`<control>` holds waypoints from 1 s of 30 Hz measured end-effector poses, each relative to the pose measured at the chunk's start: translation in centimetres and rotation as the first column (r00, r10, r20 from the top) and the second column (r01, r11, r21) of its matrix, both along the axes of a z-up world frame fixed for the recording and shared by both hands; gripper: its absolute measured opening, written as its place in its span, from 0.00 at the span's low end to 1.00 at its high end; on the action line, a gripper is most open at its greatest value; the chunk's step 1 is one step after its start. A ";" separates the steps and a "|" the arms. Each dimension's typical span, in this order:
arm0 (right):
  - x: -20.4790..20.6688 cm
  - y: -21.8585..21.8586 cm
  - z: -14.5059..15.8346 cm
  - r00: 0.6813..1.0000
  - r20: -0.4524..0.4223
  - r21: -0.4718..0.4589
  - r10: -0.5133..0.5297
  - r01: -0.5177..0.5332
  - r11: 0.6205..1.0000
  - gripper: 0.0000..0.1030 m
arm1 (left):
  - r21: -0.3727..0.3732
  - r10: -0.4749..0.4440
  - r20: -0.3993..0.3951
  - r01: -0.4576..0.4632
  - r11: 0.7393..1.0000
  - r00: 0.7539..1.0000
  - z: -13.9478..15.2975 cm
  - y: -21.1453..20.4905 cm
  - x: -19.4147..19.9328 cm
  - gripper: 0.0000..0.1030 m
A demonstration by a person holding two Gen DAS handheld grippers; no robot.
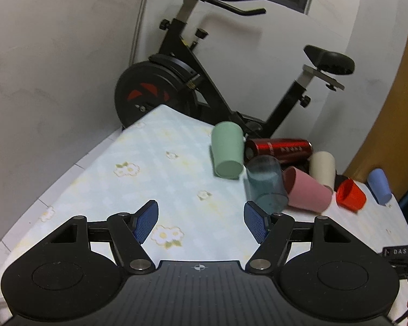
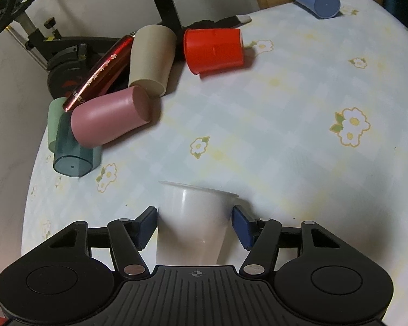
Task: Flip cup upright
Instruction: 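Rotate the white cup in the right tool so its rim faces up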
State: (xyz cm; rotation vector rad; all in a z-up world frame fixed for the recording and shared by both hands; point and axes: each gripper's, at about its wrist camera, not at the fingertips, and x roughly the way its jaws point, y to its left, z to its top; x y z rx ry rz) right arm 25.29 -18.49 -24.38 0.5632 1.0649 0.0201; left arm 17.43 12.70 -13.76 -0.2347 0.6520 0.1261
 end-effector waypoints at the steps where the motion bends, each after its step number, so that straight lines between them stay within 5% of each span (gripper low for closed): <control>1: -0.1 0.0 0.0 1.000 0.005 -0.001 0.002 -0.002 1.000 0.55 | -0.001 -0.003 -0.004 0.003 1.000 1.000 -0.1 -0.2 0.0 0.70; 12: -2.0 -0.5 0.8 0.998 0.069 0.014 0.003 -0.004 1.000 0.54 | -0.014 -0.029 -0.003 0.029 0.999 1.000 0.3 -1.2 -0.3 0.70; 24: -4.5 0.7 3.1 0.964 0.099 -0.286 0.246 -0.209 0.935 0.53 | -0.031 -0.072 0.023 0.073 0.997 0.997 0.9 -3.0 -0.1 0.70; 30: -4.1 -0.4 3.5 0.958 0.116 -0.365 0.263 -0.205 0.908 0.53 | -0.038 -0.080 0.023 0.081 0.996 0.997 0.9 -3.2 -0.1 0.70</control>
